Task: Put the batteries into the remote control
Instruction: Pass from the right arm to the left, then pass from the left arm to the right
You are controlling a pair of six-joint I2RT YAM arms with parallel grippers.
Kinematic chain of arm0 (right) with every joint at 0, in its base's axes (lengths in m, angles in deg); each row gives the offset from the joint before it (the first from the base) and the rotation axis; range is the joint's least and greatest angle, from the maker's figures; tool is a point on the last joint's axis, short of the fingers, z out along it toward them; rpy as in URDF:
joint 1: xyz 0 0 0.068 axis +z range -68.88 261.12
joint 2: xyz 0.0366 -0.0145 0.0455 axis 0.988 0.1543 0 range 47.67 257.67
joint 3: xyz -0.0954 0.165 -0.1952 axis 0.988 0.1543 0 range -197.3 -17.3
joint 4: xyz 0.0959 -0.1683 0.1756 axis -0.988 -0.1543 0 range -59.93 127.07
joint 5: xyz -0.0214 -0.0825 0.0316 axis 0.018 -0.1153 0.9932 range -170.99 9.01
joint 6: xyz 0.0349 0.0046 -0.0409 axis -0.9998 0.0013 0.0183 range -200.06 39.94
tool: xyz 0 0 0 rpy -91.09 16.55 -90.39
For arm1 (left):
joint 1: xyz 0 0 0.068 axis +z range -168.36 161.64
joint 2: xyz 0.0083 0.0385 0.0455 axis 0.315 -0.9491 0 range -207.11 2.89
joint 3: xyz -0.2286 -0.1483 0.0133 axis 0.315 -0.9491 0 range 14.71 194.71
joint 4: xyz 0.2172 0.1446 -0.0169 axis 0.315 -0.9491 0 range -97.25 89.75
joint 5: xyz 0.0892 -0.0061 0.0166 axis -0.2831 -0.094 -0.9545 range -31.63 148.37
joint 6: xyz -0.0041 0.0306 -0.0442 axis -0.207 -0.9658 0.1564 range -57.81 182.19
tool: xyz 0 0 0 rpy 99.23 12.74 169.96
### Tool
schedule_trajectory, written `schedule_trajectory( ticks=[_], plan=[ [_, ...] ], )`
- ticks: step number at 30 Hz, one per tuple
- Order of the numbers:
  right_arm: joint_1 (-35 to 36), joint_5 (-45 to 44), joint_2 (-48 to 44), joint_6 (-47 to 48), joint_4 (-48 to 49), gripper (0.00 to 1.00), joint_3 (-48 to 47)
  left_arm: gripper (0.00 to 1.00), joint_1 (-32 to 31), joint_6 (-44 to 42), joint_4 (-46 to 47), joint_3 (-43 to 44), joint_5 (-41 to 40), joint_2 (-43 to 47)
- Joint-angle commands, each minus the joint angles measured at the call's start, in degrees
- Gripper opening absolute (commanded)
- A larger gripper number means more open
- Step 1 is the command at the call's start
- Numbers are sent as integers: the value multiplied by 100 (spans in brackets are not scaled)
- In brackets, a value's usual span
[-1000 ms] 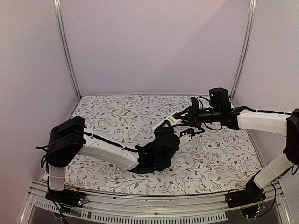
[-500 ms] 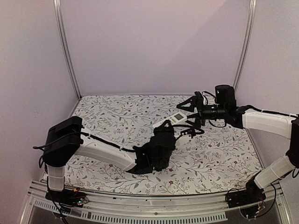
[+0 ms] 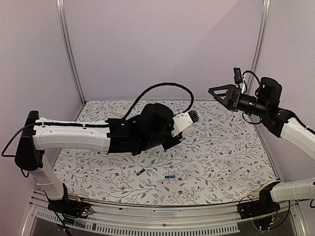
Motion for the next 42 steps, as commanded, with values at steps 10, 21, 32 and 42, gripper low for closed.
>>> schedule_trajectory(
  ticks=[10,21,32,42],
  plan=[
    [-1,2011,146,1068,-177,88,-7,0,1339,2433,-420,-157,5216,874],
    [622,2334,515,1414,-644,73,-220,0,1567,2899,-291,-109,6554,773],
    [1195,2189,665,2173,-1834,58,-471,0,1725,3003,-672,229,7300,436],
    [1417,2071,830,2533,-2454,38,-695,0,1805,2637,-1689,762,7965,31]
  ],
)
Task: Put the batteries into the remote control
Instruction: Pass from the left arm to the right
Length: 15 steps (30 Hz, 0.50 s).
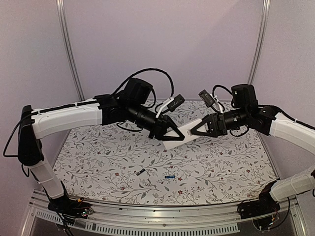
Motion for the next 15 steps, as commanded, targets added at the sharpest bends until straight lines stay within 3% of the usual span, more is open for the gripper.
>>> schedule_trajectory(
  ticks=[1,7,15],
  plan=[
    [124,-60,127,260,-503,37,-261,0,111,-292,-635,313,490,-165],
    [260,-7,254,424,-776,27,-390,0,111,-462,-911,444,636,-281],
    [360,173,338,441,-888,22,-441,0,118,-472,-1017,530,775,-370]
  ],
)
